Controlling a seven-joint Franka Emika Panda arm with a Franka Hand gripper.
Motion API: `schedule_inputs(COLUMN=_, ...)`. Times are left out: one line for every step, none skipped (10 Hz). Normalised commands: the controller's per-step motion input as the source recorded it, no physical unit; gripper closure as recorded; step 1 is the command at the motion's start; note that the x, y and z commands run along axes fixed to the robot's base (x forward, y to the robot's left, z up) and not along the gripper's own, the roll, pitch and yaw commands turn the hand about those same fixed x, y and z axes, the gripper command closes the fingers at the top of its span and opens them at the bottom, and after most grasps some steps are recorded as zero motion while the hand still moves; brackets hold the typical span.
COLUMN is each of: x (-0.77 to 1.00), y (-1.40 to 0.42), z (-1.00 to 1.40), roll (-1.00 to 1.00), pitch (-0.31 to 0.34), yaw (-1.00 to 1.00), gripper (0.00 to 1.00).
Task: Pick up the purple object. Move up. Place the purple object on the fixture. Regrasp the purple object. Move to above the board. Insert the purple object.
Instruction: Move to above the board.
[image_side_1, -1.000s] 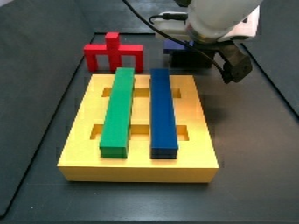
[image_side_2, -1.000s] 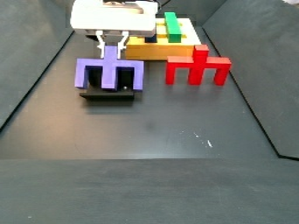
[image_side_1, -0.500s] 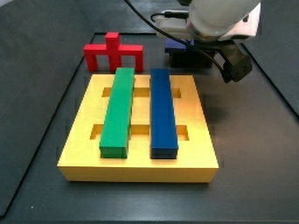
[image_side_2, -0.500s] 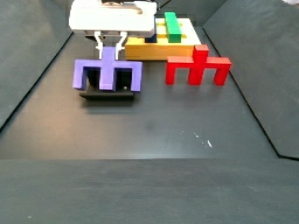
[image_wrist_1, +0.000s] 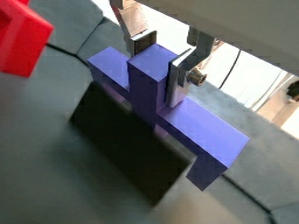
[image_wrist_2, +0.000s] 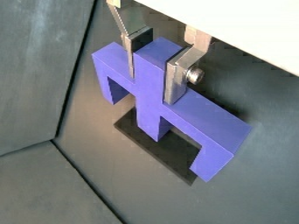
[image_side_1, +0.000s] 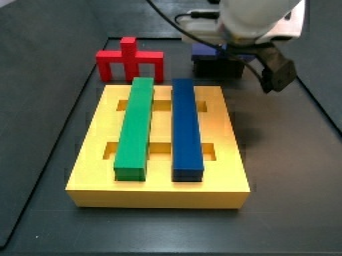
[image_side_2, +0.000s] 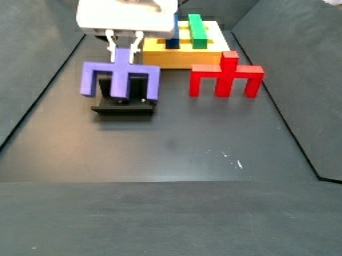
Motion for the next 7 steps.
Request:
schedule_inputs(x=-0.03, y=0.02, z=1.40, roll=0.02, pitch=0.011, yaw=-0.04, gripper=1.00)
schedule_inputs(x=-0.06, y=0.02, z=1.40, roll=-0.03, pitch=-0.024, yaw=-0.05, gripper=1.00)
schedule_inputs(x=-0.06, y=0.03, z=1.40, roll=-0.01, pitch=-0.008, yaw=-0.03, gripper=1.00)
schedule_inputs(x=-0.05, y=0.02, z=1.40, roll=0.00, pitch=0.036, yaw=-0.03, gripper=1.00)
schedule_inputs(x=-0.05, y=0.01, z=1.40, roll=0.00, pitch=0.045, yaw=-0.03, gripper=1.00)
schedule_inputs(x=-0.03, y=0.01, z=0.91, roll=-0.01, pitch=0.060, yaw=-0.01, gripper=1.00)
schedule_inputs(x=0.01, y=0.00, z=0.42, roll=0.01, pitch=0.072, yaw=0.00, gripper=1.00)
